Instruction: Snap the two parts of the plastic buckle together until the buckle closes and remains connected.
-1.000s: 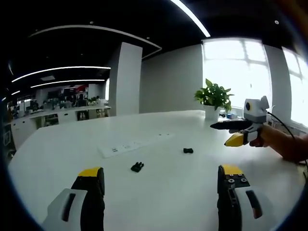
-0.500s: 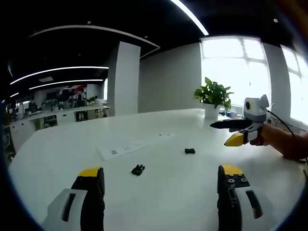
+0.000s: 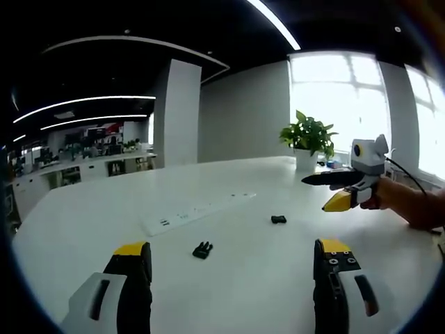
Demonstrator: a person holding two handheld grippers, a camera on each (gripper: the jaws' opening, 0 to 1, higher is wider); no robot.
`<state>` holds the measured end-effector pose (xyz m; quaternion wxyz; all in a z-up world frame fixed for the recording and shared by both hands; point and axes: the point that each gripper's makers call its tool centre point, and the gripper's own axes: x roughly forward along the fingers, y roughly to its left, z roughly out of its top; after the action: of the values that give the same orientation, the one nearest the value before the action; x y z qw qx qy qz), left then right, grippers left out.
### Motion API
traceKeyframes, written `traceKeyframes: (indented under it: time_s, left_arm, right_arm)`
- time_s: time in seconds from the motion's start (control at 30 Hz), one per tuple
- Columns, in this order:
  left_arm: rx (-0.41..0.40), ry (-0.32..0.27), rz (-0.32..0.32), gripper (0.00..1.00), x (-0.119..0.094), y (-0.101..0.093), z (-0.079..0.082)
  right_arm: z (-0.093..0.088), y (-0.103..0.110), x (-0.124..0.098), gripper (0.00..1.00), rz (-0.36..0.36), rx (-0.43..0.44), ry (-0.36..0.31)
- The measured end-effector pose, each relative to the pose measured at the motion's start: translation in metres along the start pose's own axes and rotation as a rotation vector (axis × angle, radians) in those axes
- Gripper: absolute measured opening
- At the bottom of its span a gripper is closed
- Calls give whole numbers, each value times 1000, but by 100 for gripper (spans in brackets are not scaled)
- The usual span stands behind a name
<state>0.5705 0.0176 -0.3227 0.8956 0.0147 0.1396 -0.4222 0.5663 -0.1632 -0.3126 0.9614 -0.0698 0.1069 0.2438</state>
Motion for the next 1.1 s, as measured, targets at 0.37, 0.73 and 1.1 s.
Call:
traceKeyframes:
  time_s: [0.37,0.73,1.1]
  left_arm:
    - [0,5,-6,98,18,18,-2]
    - [2,3,-11,98,30,26,3]
    - [5,16,-20,98,37,29,1]
  right_arm:
    - [-2,-5,10,87,5,-2,8]
    - [-4,-12,18,87,8,-3,18]
    - [-5,-17,24,86,6,-4,24]
